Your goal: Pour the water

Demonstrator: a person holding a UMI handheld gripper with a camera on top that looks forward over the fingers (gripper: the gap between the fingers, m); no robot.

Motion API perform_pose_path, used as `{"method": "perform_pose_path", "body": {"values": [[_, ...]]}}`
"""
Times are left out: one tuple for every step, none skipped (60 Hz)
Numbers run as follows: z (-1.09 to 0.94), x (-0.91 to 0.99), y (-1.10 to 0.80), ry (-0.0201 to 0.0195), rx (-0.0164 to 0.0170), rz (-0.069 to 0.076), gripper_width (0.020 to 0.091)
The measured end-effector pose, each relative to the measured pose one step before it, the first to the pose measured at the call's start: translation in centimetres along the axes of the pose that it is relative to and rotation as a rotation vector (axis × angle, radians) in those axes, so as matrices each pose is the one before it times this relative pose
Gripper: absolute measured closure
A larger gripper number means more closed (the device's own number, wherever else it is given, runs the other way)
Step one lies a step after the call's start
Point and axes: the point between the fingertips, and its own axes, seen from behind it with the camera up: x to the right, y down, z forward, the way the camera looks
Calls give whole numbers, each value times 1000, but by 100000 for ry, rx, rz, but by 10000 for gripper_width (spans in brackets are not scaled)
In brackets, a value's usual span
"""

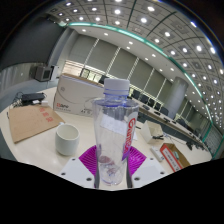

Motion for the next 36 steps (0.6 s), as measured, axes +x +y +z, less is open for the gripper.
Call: {"method": "perform_pose_path", "body": {"values": [[235,549,-316,1411,106,-2945,737],[224,433,-265,1930,-31,-3151,738],[284,567,-327,1861,56,-3169,738],[297,551,-316,1671,257,-3201,739],[311,453,-360,1389,443,-3141,739],[332,368,-368,1175,487,-3184,740],[382,334,-282,1225,272,-3394,739],[333,368,-219,1374,0,-3683,739],[357,362,-227,1469,27,-3788,739],[494,551,-301,1111,388,-3789,737],[234,254,-284,1386,518,-3944,737],[294,217,-259,1250,604,-4148,738],[358,134,-268,1155,601,-4317,739],[380,69,-276,1112,660,-4350,738],[376,55,-243,1061,636,-4384,738],[341,19,-192,952,433,-4406,739],[435,-60,-229,730,504,-4178,739],[240,-109,-229,672,566,-3871,738],[232,-57,-327,509,826,-3304,740],[171,-86,-257,523,886,-3364,738],[248,-116,-142,577,469,-3760,738],[244,-103,-38,716,86,-4081,739],[243,-79,-7,837,8,-3996,739],[255,-128,-78,805,216,-3664,741],[215,-172,-113,675,450,-3352,741],[318,-388,-221,570,722,-3065,739],[276,-204,-83,481,530,-3123,741],[97,-132,14,218,476,-3034,740],[243,-238,-43,284,94,-3260,740],[230,-251,-32,372,-48,-3391,739],[215,-175,16,501,-127,-3551,740],[188,-125,17,713,-163,-3468,739],[196,-60,-7,864,-42,-3136,738],[266,-238,-29,716,378,-2644,737],[137,-157,-117,398,126,-2789,737],[-6,-103,57,108,-323,-2898,738]]}}
